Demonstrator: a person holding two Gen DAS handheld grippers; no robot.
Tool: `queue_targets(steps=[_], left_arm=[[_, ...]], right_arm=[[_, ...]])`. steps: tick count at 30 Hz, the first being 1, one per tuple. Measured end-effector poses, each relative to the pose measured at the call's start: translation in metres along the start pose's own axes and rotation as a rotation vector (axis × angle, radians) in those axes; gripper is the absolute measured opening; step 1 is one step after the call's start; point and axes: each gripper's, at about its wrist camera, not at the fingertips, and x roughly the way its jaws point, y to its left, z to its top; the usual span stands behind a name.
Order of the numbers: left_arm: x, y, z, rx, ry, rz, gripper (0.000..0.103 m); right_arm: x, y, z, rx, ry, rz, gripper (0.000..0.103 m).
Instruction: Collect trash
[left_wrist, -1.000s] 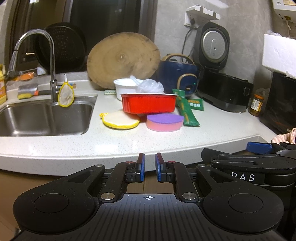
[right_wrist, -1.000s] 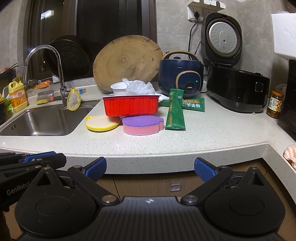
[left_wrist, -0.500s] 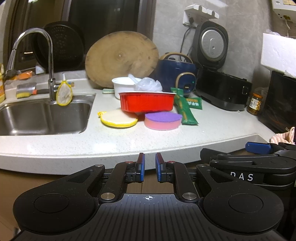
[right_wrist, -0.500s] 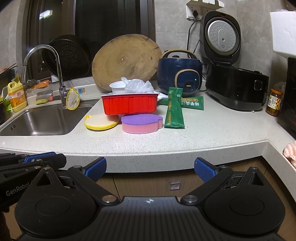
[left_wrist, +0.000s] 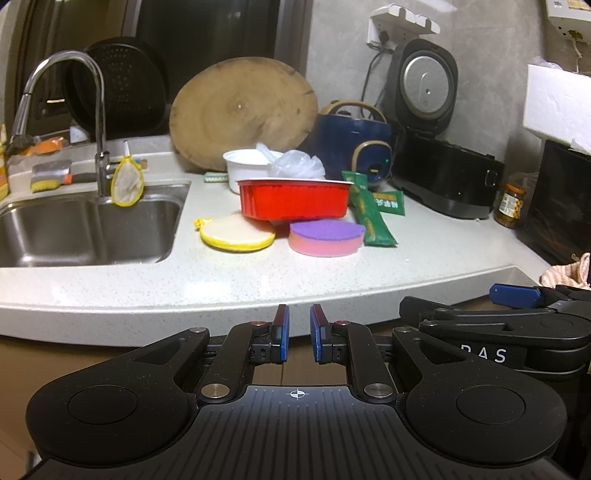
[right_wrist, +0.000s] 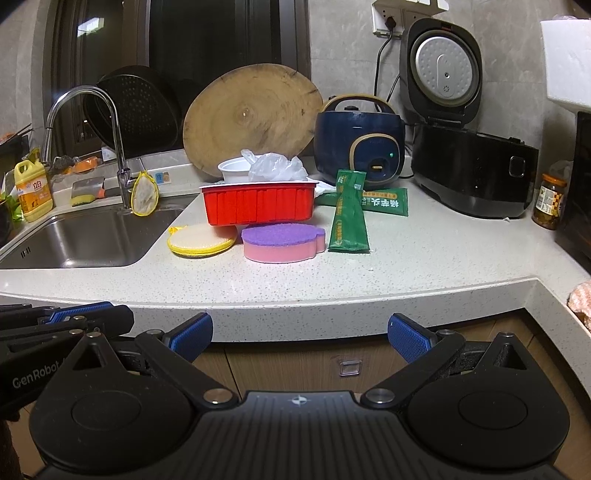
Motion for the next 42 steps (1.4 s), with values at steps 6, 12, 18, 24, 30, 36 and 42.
queue_targets(steps=[6,12,18,24,30,36,42], left_arm=[[0.004,0.001,0.001,-0.003,0.007,0.0,0.016],[0.009,0.003,0.004,-0.005,0.018,0.003,0.016],[0.017,0.003,0.008,-0.01,0.041,0.009,0.016],[0.035,0.006,0.017,-0.019,0.069,0.023,0.016],[0.066,0.013,0.042,-0.049,0.094,0.024,0.016],[0.111,0.032,0.085,-0.164,0.111,-0.041,0.016],[0.151,0.037,0.114,-0.261,0.131,-0.06,0.017]], right_arm=[[0.003,0.0,0.001,-0.001,0.007,-0.002,0.101],[0.007,-0.001,0.003,0.005,0.014,-0.002,0.101],[0.016,-0.004,0.007,0.006,0.017,0.003,0.101],[0.03,-0.01,0.015,0.017,-0.012,0.044,0.103],[0.069,-0.012,0.035,-0.017,0.077,0.054,0.103],[0.109,-0.035,0.073,-0.005,0.08,0.024,0.103],[0.149,-0.056,0.098,-0.02,0.107,0.039,0.103]])
